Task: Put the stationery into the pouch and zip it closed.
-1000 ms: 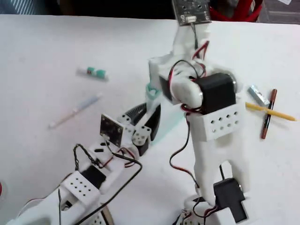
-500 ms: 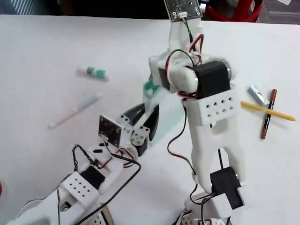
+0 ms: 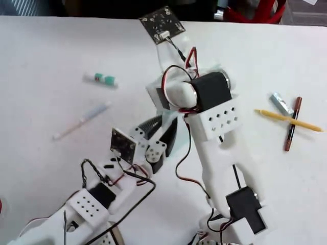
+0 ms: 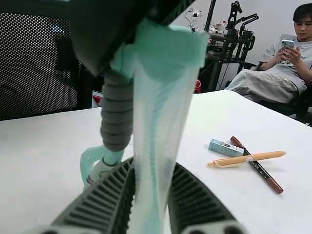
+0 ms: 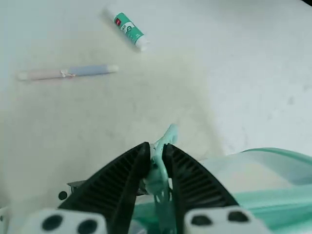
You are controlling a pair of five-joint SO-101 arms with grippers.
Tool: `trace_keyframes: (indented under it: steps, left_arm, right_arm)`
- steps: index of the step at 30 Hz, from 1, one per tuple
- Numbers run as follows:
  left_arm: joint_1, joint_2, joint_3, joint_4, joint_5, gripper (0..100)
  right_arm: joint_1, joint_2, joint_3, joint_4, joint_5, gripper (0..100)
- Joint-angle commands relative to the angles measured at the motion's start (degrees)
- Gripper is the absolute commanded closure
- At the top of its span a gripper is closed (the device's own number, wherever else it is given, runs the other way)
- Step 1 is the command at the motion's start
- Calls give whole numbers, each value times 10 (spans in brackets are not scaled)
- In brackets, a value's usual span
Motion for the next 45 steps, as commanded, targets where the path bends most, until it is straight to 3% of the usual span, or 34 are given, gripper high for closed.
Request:
trace_keyframes:
  steps: [1,10,22,33,39,45]
  left_arm:
    - [12,10,1,-1,-4,976]
    - [12,10,2,-1,-3,976]
    - [12,11,2,-1,-3,976]
    - [12,11,2,-1,-5,976]
    - [12,11,2,-1,-5,976]
    - [12,11,2,-1,-4,976]
  right_arm:
    - [5,-15,0,8,4,980]
    - [99,-15,-42,-16,0,980]
    - [153,-15,-93,6,15,980]
    - [107,-36,-38,10,23,980]
    - [58,-150,74,10,22,868]
    - [58,-219,108,10,21,860]
